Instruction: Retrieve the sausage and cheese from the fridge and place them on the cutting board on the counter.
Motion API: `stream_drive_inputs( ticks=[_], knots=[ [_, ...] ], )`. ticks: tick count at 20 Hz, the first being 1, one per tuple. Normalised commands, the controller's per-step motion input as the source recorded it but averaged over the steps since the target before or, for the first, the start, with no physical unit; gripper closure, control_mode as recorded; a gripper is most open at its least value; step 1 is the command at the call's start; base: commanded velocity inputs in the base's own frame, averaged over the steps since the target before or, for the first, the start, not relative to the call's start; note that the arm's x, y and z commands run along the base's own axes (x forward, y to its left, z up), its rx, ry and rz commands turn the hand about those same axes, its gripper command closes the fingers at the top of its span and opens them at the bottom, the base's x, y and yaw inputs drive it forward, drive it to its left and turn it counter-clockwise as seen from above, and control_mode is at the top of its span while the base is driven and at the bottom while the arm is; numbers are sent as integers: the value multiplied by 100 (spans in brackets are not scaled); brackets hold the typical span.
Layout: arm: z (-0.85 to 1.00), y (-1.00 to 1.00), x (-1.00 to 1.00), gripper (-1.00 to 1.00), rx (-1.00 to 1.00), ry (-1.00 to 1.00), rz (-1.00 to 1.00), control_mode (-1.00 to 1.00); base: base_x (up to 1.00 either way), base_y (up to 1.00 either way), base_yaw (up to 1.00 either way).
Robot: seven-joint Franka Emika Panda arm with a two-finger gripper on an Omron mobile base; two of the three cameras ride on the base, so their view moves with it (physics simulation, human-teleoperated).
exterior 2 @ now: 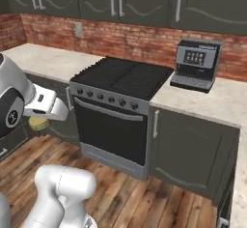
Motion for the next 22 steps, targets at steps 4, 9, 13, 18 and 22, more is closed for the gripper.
stream_drive_inputs(
  ticks=[4,9,13,18,22],
  knots=[
    [0,0,0,100,0,0,0,100,100,0,71],
    [0,0,0,100,0,0,0,100,100,0,72],
    [0,0,0,100,0,0,0,100,100,0,71],
    [0,0,0,100,0,0,0,100,100,0,69],
    [0,0,0,100,0,0,0,100,100,0,59]
  ],
)
